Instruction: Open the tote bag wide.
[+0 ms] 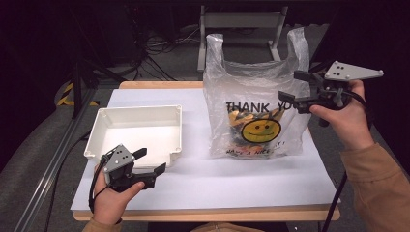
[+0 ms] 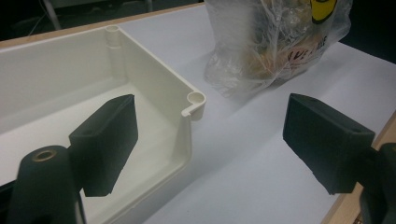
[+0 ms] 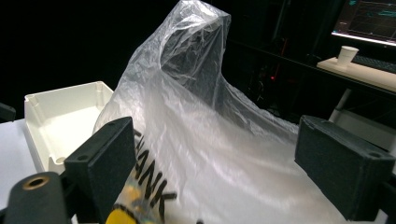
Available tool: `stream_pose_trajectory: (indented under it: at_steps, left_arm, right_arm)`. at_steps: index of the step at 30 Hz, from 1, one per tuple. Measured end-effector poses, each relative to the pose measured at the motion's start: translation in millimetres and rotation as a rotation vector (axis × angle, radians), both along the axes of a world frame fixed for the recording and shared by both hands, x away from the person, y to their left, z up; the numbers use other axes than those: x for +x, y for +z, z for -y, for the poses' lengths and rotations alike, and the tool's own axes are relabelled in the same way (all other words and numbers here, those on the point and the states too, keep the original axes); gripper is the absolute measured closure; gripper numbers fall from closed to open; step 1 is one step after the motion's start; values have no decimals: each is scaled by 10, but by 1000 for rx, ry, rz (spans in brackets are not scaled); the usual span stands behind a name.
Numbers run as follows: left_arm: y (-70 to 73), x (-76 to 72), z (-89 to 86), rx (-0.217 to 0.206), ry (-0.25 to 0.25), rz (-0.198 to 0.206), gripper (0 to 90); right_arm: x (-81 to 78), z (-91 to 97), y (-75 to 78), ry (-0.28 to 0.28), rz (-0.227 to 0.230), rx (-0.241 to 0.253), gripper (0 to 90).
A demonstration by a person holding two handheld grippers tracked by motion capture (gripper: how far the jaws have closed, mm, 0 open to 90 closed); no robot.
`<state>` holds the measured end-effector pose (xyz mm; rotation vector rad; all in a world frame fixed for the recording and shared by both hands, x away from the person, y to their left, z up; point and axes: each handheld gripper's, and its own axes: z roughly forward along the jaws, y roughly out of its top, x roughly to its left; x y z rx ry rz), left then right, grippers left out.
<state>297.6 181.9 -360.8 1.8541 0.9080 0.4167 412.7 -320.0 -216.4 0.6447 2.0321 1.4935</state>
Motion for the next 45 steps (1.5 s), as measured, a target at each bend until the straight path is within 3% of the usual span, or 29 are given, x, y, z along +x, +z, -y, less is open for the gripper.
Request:
stream_pose_trajectory:
  at_steps: [6, 16, 24, 30, 34, 38, 45]
  left_arm:
    - [-34, 12, 14, -1, -4, -14, 187]
    - [-65, 25, 13, -2, -5, -27, 186]
    - [-78, 34, 19, 3, -9, -31, 186]
    - [-85, 34, 32, -1, -10, -36, 185]
    - [-95, 38, 41, 0, -11, -40, 185]
    - [-100, 42, 62, 4, -18, -38, 185]
    - [-110, 49, 107, 11, -32, -44, 184]
  right_arm:
    - [201, -128, 46, 21, -29, -18, 88]
    - [395, -263, -49, 65, -65, -38, 99]
    - [372, -215, -104, 114, -129, -88, 303]
    - [251, -145, -98, 160, -152, -147, 651]
    - [154, -119, -100, 191, -151, -161, 818]
    - [19, -101, -118, 206, -137, -164, 896]
    - [-168, -79, -211, 218, -125, -162, 900]
